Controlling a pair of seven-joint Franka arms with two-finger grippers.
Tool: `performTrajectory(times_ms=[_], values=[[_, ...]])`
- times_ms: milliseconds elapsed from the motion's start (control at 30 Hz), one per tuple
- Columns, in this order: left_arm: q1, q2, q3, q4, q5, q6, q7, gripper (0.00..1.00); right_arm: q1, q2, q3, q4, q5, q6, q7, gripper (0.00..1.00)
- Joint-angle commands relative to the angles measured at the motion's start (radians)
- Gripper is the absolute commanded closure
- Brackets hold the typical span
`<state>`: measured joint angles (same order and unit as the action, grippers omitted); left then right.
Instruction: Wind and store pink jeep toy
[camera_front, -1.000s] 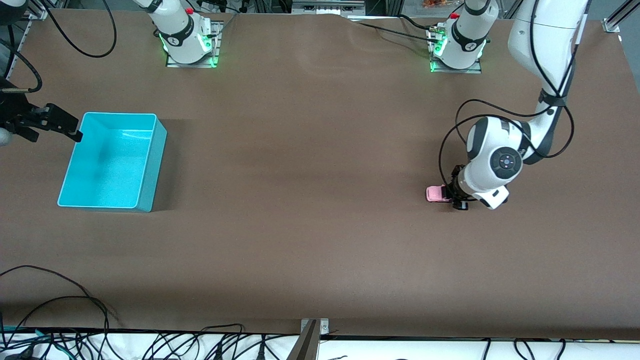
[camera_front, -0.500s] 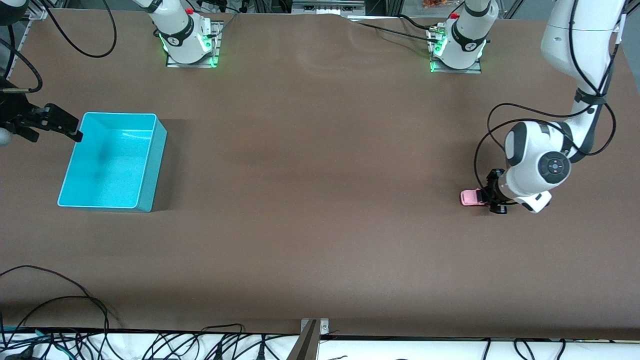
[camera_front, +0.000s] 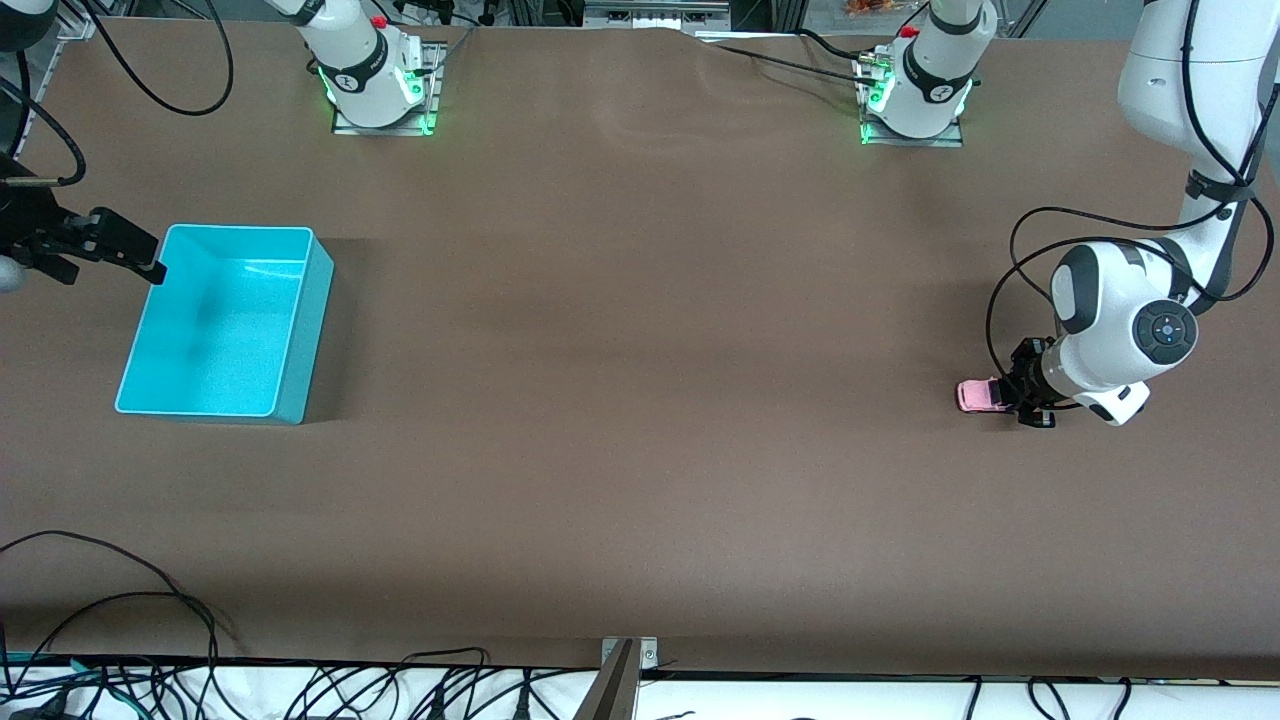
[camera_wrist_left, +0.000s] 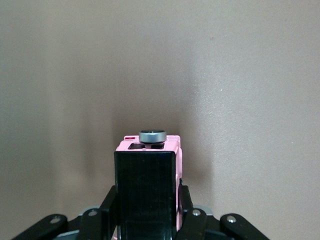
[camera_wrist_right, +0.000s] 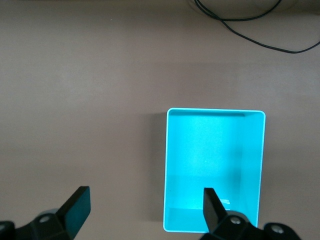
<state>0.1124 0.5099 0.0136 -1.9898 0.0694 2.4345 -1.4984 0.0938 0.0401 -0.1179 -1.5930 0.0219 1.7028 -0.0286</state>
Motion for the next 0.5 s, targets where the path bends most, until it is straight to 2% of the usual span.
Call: performTrajectory(times_ms=[0, 267, 467], values=[[0.007, 0.041, 0.000, 0.035, 0.030, 0.021, 0.021, 0.00, 0.001, 0.003, 0.003, 0.015, -0.008, -0.009, 0.000, 0.00], [0.004, 0.006, -0.003, 0.103, 0.032, -0.073, 0.020, 0.00, 0.001, 0.004, 0.003, 0.016, -0.008, -0.008, 0.000, 0.00], [-0.007, -0.062, -0.009, 0.108, 0.032, -0.179, 0.038, 0.00, 0.001, 0.004, 0.003, 0.016, -0.008, -0.008, 0.000, 0.00]])
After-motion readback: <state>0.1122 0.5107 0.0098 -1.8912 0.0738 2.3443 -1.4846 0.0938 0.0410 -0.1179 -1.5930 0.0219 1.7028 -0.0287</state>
